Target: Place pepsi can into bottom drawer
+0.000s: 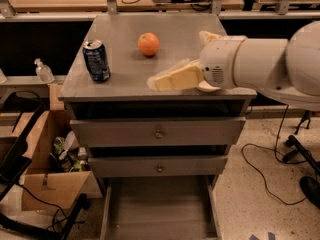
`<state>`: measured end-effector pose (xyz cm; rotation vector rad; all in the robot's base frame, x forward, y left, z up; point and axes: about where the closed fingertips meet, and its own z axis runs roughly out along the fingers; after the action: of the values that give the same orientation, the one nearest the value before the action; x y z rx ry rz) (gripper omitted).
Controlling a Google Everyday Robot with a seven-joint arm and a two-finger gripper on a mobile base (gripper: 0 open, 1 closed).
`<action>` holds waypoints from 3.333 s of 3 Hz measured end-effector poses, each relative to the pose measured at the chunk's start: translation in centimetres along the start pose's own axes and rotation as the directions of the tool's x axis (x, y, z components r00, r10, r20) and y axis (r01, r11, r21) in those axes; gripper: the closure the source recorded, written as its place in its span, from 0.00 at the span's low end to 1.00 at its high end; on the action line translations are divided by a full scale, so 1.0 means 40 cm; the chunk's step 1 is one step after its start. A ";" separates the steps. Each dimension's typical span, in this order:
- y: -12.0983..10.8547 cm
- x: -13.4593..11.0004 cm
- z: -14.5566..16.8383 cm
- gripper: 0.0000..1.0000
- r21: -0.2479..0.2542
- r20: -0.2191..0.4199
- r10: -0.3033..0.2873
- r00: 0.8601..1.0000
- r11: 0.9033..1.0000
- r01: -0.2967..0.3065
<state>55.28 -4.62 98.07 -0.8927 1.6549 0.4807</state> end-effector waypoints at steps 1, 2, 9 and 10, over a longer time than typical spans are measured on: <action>-0.057 -0.002 0.212 0.00 0.000 0.142 0.097 0.985 0.995 -0.098; -0.068 -0.019 0.337 0.00 -0.028 0.208 0.124 0.970 0.992 -0.121; 0.077 -0.056 0.794 0.19 -0.111 0.095 -0.011 0.995 0.994 0.021; 0.103 -0.003 0.831 0.42 -0.143 0.080 0.017 0.997 0.990 -0.005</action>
Offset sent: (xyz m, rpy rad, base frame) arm 0.1526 0.1176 -0.0364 0.3298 -0.0594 0.0301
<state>73.39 21.82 88.36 -0.9566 1.5672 0.6411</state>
